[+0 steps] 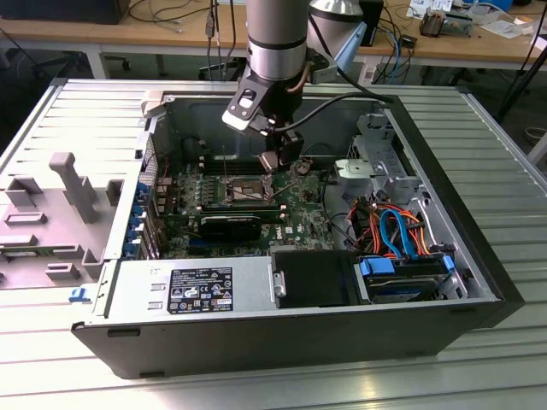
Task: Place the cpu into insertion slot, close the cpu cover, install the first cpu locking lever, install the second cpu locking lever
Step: 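Place the cpu into insertion slot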
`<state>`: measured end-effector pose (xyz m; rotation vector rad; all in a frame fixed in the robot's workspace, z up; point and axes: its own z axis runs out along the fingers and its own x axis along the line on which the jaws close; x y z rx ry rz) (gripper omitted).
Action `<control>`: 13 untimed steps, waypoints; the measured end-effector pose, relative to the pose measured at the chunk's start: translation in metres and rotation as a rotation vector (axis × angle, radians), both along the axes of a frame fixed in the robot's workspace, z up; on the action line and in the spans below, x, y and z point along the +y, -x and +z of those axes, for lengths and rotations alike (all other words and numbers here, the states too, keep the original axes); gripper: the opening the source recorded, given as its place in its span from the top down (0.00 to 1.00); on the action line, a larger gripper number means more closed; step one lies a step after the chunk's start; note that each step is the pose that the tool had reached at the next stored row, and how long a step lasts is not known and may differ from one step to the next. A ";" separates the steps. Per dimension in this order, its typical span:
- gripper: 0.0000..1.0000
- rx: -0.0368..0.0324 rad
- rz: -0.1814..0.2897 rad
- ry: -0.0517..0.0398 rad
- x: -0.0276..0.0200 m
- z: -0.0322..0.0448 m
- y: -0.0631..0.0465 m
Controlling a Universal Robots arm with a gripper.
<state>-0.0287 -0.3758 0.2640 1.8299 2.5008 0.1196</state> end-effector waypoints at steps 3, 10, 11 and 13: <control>0.45 0.0001 -0.006 0.0003 0.0000 0.0000 0.000; 0.45 0.0001 -0.020 0.0011 0.0000 -0.0001 0.000; 0.45 0.0001 -0.022 0.0011 0.0000 -0.0001 0.000; 0.45 0.0000 -0.025 0.0013 0.0000 -0.0002 0.000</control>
